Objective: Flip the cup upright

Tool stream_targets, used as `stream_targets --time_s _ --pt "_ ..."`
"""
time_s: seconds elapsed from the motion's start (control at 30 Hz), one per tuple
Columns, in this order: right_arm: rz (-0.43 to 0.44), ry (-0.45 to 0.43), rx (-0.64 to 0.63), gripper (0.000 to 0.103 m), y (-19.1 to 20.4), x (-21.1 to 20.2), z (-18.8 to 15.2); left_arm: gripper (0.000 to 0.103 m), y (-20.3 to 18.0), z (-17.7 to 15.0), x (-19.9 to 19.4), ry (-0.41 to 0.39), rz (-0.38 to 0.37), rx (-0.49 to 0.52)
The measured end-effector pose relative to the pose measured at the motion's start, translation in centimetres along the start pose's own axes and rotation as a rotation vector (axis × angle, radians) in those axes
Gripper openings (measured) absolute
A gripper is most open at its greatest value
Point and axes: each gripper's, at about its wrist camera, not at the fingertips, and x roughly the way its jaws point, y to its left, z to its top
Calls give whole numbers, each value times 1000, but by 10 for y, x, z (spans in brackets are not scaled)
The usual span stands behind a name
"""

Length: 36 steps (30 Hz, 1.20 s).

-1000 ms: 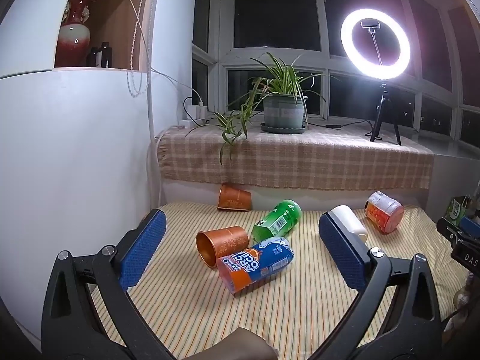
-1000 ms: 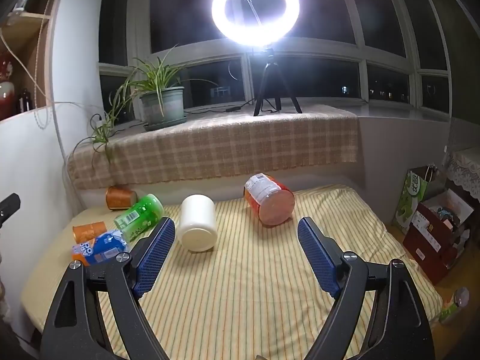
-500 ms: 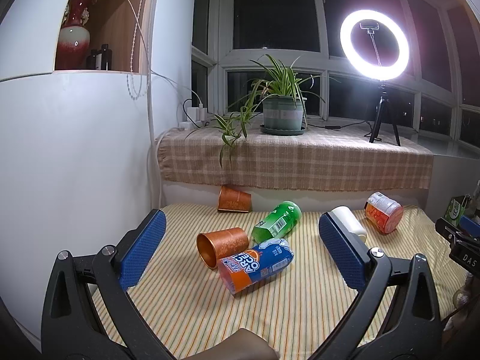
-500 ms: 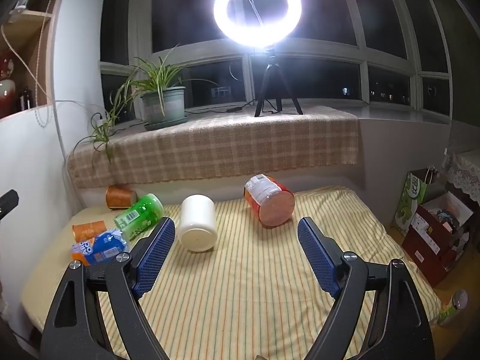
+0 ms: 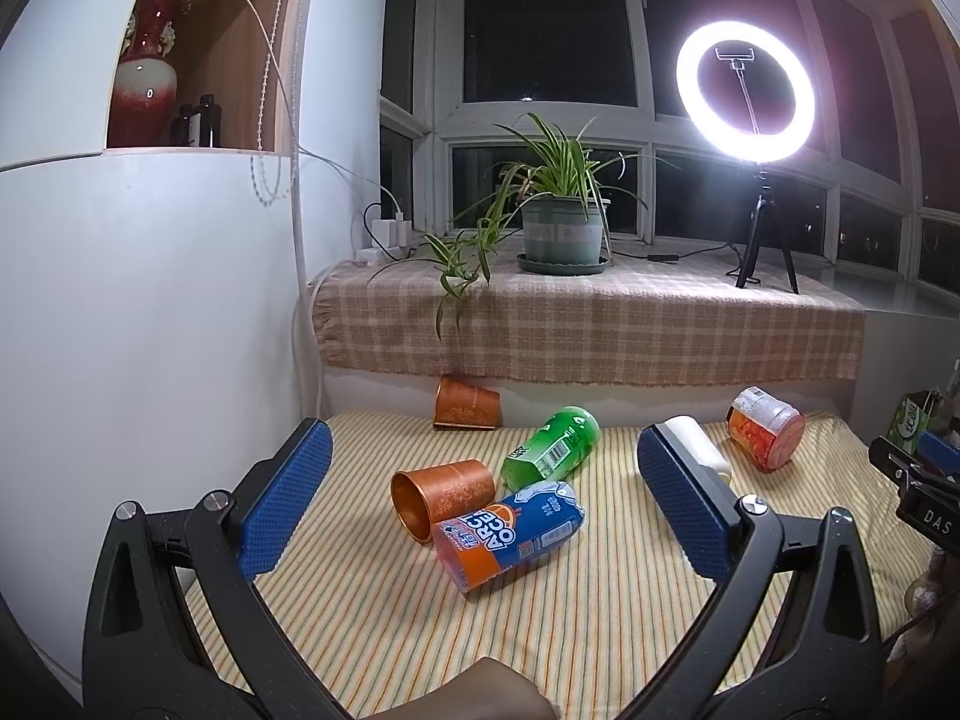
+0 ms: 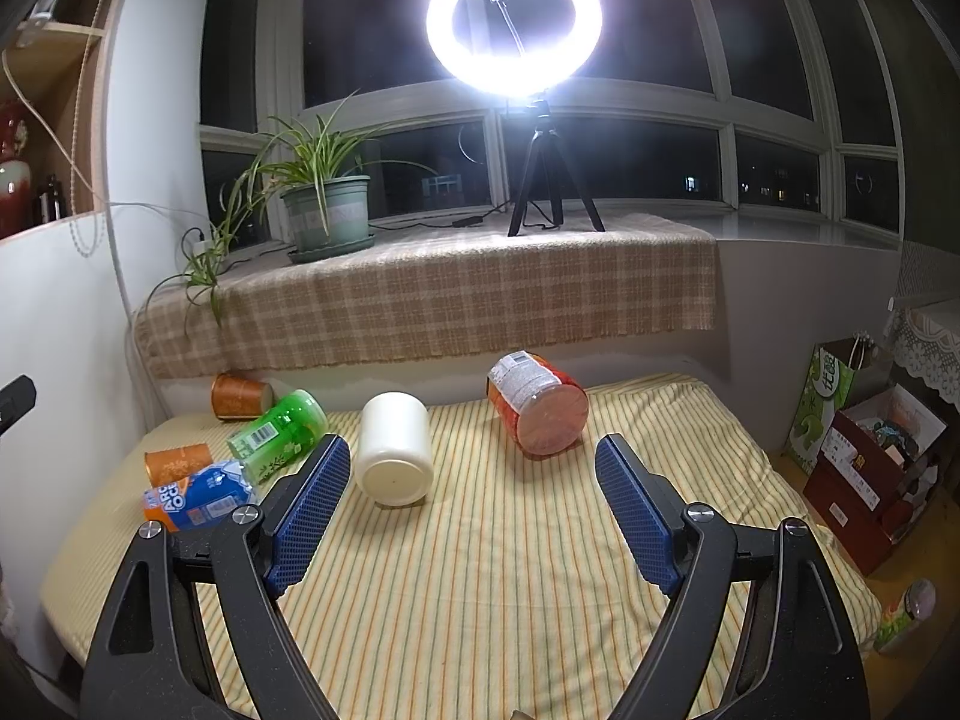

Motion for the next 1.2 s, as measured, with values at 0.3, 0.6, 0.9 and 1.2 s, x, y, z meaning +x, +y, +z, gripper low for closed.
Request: stream_targets --time_s 0.3,0.6,0.9,1.2 --pt "-2 -2 -1 84 0 0 0 103 -3 1 0 -1 2 3" --pt "-1 -1 -2 84 0 0 0 103 -5 2 1 -2 1 4" --pt "1 -2 -5 84 0 1 0 103 -7 1 1 -2 2 4" --pt "1 -2 -5 84 1 1 0 103 -6 0 1 -2 2 3"
